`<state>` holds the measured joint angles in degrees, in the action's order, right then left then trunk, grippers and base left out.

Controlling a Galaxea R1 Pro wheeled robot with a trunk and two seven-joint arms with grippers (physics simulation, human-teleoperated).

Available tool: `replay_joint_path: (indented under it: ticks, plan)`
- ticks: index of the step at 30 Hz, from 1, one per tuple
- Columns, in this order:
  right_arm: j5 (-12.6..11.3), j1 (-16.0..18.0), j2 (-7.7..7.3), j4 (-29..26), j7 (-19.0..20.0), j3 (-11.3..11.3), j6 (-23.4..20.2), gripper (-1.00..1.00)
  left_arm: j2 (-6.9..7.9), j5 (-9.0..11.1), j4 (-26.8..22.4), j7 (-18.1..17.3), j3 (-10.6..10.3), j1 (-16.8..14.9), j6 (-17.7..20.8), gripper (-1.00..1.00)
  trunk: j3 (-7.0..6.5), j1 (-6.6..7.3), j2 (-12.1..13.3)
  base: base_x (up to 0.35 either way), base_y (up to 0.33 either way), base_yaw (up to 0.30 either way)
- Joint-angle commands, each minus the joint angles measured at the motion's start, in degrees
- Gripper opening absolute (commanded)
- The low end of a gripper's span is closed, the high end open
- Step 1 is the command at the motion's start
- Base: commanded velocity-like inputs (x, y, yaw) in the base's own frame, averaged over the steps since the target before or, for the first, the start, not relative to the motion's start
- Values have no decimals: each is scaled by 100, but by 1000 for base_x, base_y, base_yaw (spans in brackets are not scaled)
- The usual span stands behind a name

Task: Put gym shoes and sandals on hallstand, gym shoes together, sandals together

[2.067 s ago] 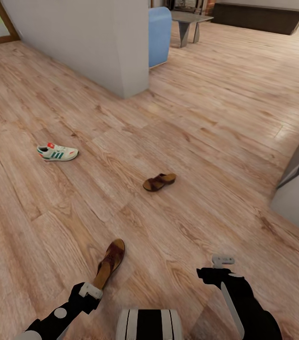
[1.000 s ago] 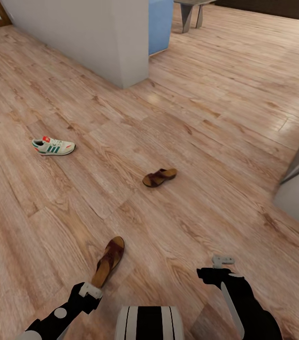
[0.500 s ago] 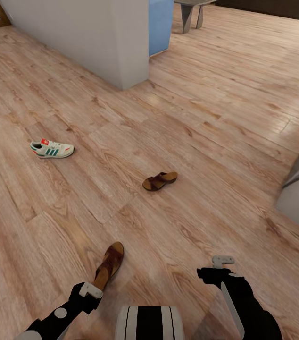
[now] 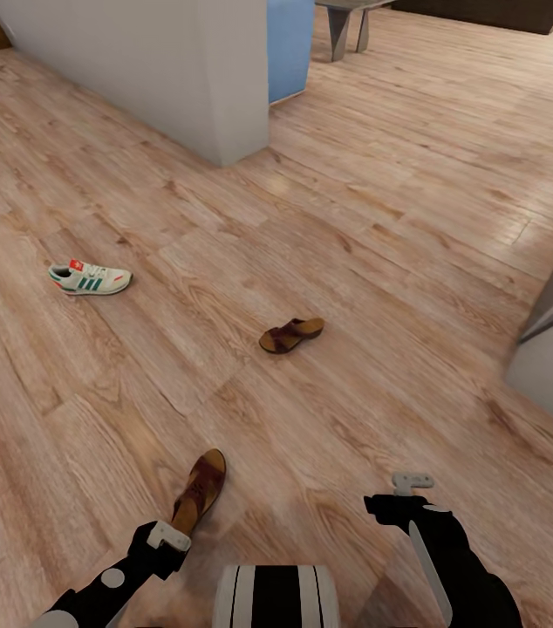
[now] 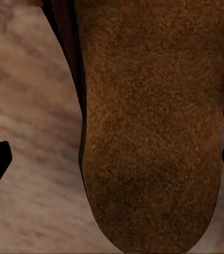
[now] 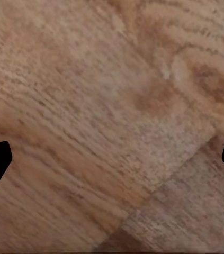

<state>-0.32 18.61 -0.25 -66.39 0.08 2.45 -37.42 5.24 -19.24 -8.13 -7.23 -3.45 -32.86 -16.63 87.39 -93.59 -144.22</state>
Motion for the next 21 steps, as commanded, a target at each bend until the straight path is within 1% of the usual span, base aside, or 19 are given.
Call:
replay_joint_path:
  ticks: [1, 3, 6, 15, 20, 21]
  plan:
    - [-3, 2, 0, -6, 1, 1, -28, 100, 4, 17, 1, -6, -33, -1, -16, 100, 27, -2, -3, 0, 0, -221]
    - [-3, 2, -1, -6, 1, 1, -28, 100, 4, 17, 3, -6, -33, -1, -16, 100, 30, -2, -3, 0, 0, -191]
    - [-3, 2, 1, -6, 1, 0, -28, 100, 4, 17, 1, -6, -33, -1, -16, 100, 31, -2, -3, 0, 0, -80]
    - [-2, 2, 2, -6, 1, -7, -28, 100, 3, 17, 4, -6, -33, -1, -16, 100, 32, -2, -3, 0, 0, -13]
    - [-2, 2, 2, -6, 1, -8, -28, 100, 3, 17, 2, -6, -33, -1, -16, 100, 168, -15, -9, 0, 0, 0]
    - [-2, 2, 3, -6, 1, -8, -28, 100, 3, 17, 2, -6, -33, -1, -16, 100, 175, -15, -9, 0, 0, 0]
